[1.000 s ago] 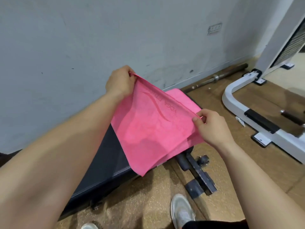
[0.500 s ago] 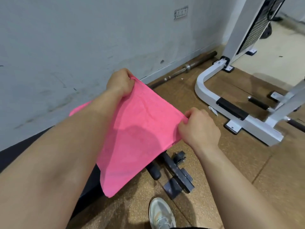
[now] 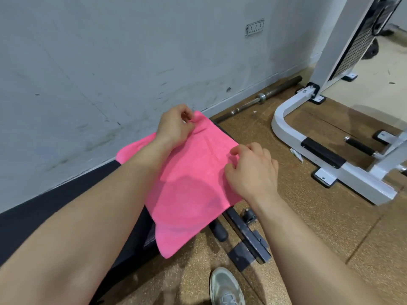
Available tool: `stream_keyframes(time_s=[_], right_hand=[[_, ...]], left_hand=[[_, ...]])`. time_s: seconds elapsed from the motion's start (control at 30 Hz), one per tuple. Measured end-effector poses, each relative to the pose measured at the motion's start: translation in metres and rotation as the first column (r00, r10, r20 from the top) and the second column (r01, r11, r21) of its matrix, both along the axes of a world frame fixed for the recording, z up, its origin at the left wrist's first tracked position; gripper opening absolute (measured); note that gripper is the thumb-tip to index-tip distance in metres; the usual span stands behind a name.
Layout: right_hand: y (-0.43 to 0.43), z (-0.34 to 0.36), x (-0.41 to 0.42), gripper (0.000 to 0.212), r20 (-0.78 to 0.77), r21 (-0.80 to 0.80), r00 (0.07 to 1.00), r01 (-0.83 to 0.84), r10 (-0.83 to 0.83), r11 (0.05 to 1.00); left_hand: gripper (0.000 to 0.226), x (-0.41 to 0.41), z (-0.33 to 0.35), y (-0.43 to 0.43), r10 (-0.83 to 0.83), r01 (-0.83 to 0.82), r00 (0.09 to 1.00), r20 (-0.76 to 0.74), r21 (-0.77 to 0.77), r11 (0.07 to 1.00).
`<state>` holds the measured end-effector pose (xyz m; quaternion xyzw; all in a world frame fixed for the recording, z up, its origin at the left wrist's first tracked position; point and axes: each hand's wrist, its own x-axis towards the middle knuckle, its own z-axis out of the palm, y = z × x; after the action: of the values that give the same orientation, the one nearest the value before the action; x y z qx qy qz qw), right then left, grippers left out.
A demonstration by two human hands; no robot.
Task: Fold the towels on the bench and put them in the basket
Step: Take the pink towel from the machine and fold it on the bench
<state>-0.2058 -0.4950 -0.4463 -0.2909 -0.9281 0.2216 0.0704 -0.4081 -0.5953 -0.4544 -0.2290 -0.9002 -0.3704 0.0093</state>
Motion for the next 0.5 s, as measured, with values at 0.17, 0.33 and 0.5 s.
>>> stream_keyframes(time_s=[0.17,0.33,0.5], right_hand=[[-0.020,0.016,-0.002,0.053,-0.183,-0.079,0.978,-0.116,0.100,0.990],[-0.056,0.034,0.002,0.066,-0.103,-0.127,0.893,-0.450,0.439,0.884],[-0.099,0.036,0.009,0.012,-0.222,-0.276,0.784,-0.621,0.580,0.733]], left_hand=[[0.015,0.074,0.024,-0.055,-0.106,0.098,0.991,0.086,0.093,0.991],[0.019,0.138,0.038,-0.121,-0.056,0.027,0.985,0.163,0.172,0.985],[0.016,0.181,0.030,-0.173,0.058,-0.118,0.971,0.230,0.254,0.960]])
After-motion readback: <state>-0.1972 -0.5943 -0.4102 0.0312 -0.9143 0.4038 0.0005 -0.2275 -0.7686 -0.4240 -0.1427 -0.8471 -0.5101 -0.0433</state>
